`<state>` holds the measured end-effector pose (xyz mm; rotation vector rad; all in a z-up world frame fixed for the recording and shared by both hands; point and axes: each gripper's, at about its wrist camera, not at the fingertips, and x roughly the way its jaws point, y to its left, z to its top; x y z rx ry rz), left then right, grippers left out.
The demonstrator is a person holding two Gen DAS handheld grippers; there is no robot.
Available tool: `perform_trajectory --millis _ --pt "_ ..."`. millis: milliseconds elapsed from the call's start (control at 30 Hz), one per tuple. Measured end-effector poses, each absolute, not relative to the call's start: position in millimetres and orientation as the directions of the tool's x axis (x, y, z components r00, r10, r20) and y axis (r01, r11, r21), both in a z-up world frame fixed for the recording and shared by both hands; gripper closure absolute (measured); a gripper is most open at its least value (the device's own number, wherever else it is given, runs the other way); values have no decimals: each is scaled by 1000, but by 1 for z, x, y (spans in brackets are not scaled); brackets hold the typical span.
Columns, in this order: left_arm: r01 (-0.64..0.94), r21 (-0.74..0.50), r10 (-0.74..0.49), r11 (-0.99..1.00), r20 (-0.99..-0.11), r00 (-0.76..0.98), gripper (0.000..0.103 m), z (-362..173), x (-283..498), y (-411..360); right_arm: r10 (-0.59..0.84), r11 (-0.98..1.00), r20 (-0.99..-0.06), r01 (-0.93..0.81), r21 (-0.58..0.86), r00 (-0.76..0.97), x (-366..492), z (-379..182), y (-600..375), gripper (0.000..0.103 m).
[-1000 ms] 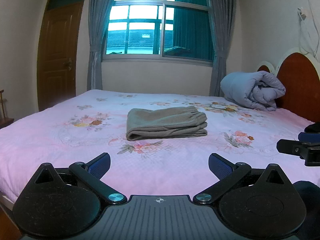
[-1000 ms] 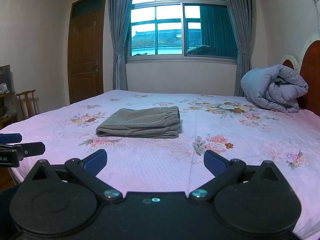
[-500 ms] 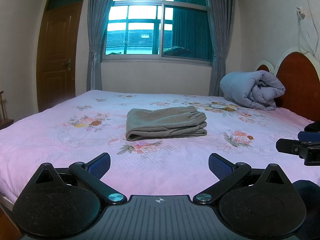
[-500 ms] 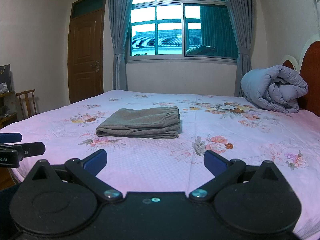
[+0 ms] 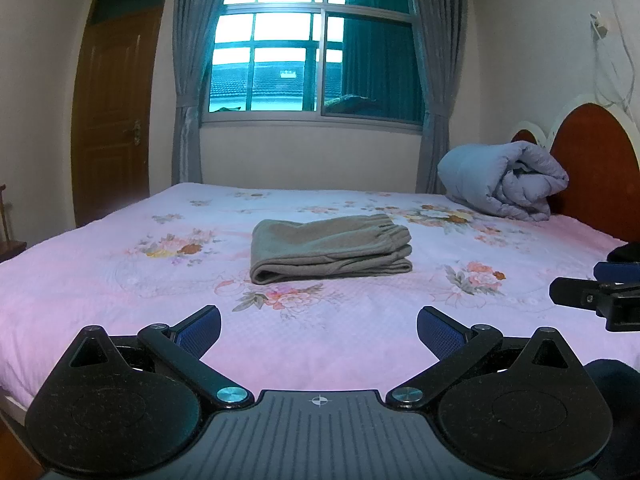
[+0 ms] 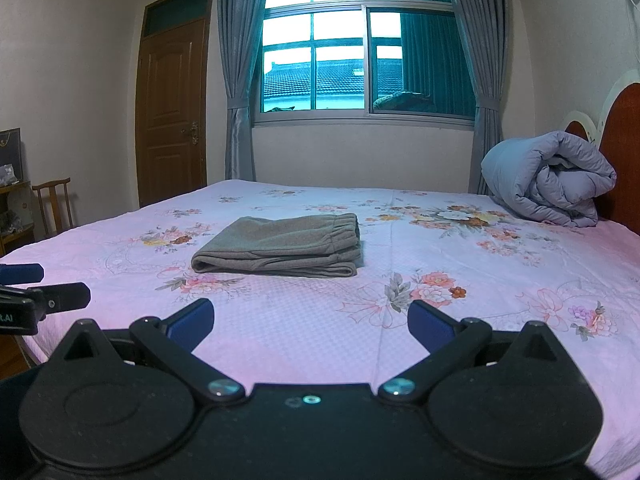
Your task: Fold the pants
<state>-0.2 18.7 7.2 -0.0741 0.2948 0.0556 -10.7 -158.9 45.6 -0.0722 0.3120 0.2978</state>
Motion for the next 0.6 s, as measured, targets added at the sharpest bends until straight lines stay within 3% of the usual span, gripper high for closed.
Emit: perform_trajectory --millis 600 --pt "-21 -34 11 999 -255 967 0 10 -5 15 277 954 -311 -300 -25 909 -10 46 -160 6"
